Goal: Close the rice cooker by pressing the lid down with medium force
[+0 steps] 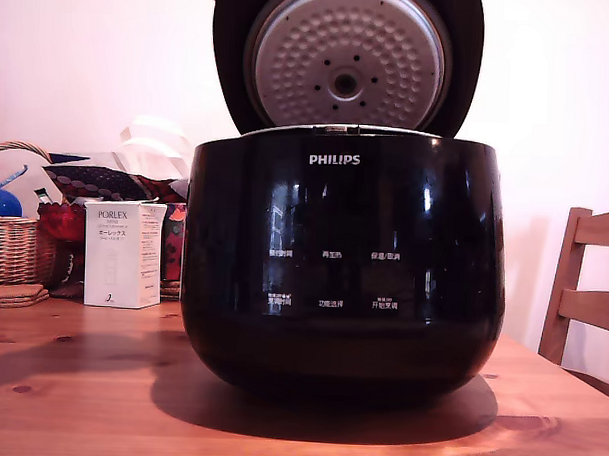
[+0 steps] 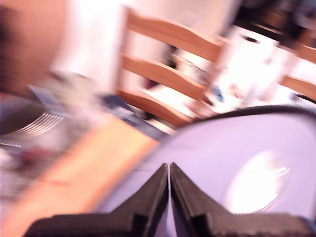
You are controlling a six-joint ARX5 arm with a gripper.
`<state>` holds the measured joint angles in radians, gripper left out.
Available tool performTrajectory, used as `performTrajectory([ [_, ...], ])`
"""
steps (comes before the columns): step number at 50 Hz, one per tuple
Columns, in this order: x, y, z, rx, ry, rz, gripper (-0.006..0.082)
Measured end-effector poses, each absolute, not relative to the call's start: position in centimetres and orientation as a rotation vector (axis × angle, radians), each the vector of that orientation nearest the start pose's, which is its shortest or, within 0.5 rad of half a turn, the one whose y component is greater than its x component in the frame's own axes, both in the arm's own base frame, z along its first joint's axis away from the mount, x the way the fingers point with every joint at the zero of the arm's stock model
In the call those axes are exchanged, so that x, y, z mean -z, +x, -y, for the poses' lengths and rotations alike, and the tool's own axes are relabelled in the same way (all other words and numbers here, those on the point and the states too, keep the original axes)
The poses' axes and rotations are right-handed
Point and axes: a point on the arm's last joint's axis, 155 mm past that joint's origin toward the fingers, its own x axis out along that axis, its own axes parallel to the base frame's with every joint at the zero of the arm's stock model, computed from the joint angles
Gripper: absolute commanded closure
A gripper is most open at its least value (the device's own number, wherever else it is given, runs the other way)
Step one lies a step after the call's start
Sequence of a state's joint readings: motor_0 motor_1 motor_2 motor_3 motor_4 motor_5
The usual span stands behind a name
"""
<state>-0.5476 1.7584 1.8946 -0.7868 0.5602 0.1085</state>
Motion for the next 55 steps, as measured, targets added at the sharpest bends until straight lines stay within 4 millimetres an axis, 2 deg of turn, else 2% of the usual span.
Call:
performTrajectory([
  [11,-30.9,36.5,33.1,1.013,0.137,-0.655,0.0789],
  [25,-31.8,37.4,34.1,1.003,0.128,-0.582,0.0789],
  [34,-29.9,37.1,34.4,1.007,0.128,-0.621,0.0789],
  [47,-30.4,37.8,34.9,1.005,0.106,-0.572,0.0789],
  [55,-29.0,37.9,35.0,1.0,0.082,-0.572,0.0789],
])
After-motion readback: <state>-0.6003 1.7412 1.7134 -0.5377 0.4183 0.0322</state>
